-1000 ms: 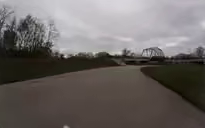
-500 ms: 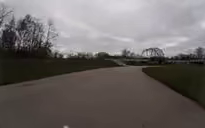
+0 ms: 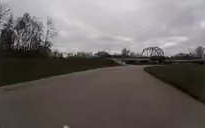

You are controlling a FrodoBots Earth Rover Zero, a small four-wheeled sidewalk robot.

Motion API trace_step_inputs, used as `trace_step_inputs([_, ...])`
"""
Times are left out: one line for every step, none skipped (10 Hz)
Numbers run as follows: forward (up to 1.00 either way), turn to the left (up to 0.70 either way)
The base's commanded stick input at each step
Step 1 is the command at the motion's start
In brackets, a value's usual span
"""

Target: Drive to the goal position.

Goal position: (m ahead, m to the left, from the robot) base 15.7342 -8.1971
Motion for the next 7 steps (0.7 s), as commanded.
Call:
trace_step_inputs([1.00,0.00])
trace_step_inputs([1.00,0.00])
trace_step_inputs([1.00,0.00])
trace_step_inputs([1.00,0.00])
trace_step_inputs([1.00,0.00])
trace_step_inputs([1.00,0.00])
trace_step_inputs([1.00,0.00])
